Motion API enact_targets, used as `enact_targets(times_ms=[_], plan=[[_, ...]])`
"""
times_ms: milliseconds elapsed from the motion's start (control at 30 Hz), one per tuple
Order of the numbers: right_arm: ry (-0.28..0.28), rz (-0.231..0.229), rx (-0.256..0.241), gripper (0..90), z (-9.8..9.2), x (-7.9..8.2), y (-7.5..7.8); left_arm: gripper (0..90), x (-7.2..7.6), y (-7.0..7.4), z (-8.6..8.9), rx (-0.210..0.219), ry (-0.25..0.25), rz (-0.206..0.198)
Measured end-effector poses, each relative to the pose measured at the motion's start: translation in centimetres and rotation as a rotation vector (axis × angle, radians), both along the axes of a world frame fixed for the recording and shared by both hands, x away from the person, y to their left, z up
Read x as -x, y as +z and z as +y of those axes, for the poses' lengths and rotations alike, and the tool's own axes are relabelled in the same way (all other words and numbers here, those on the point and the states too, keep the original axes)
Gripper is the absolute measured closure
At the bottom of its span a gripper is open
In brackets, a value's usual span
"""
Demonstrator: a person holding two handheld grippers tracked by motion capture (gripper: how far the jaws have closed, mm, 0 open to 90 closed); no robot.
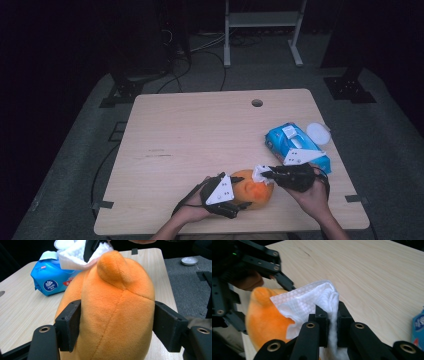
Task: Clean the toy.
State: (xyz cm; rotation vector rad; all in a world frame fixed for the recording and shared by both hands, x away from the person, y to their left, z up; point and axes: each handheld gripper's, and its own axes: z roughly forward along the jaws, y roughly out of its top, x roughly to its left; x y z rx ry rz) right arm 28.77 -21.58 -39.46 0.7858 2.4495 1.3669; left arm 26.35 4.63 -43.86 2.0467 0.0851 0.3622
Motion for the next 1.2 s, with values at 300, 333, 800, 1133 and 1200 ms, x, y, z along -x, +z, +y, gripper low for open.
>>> enact_targets(times_ms=[300, 333, 800, 1133, 1200], plan=[[0.102, -0.005, -0.051, 82.3, 2.0, 0.8, 0.6, 27.5, -0.1, -0.2, 0.1, 0.010, 0.001, 0.016], [0.094, 0.001, -0.053, 82.3, 1.8, 0.6, 0.5, 27.7, -0.1, -0.2, 0.1, 0.010, 0.001, 0.016], [0.066, 0.033, -0.075, 82.3, 0.5, 0.2, 0.2, 27.2, -0.6, -0.4, 0.3, 0.046, 0.009, 0.060], [0.075, 0.031, -0.099, 82.3, 1.1, 0.1, 0.3, 28.5, -1.0, -0.4, 0.7, 0.042, 0.009, 0.081], [0.035, 0.052, -0.095, 82.3, 0.3, -0.4, -0.2, 29.2, -1.1, -0.4, 0.9, 0.044, 0.007, 0.087]])
